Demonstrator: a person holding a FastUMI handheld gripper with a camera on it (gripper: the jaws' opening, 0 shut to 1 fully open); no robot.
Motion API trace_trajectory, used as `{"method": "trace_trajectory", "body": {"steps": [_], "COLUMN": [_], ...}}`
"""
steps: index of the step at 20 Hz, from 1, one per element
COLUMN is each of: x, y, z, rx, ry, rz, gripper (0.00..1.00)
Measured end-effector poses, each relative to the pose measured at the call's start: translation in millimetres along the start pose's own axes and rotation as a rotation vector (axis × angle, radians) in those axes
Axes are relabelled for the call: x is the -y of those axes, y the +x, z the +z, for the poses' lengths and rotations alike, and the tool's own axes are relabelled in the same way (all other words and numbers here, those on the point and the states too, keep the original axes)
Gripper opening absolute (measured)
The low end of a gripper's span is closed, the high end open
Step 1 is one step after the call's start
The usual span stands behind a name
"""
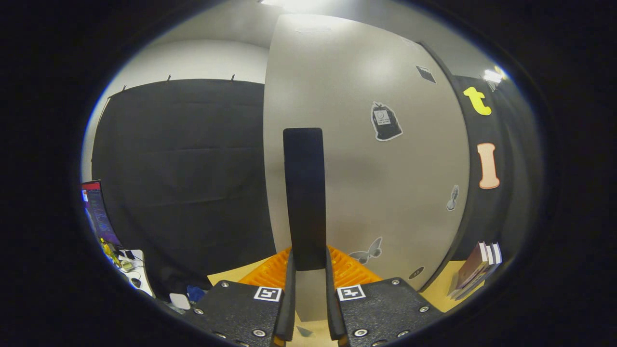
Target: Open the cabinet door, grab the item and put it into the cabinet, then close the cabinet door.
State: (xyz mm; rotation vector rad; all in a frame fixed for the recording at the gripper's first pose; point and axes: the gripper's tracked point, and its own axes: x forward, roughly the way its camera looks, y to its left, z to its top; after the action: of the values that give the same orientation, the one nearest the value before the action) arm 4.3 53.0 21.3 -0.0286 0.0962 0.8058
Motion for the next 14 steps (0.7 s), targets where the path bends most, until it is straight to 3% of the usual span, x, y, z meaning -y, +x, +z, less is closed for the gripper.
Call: {"method": "trace_trajectory", "body": {"steps": [14], "x": [9], "y": [-19], "z": [-2], "rx": [0.009], "ry": [-0.018], "rz": [0.012], "gripper": [0.28]}}
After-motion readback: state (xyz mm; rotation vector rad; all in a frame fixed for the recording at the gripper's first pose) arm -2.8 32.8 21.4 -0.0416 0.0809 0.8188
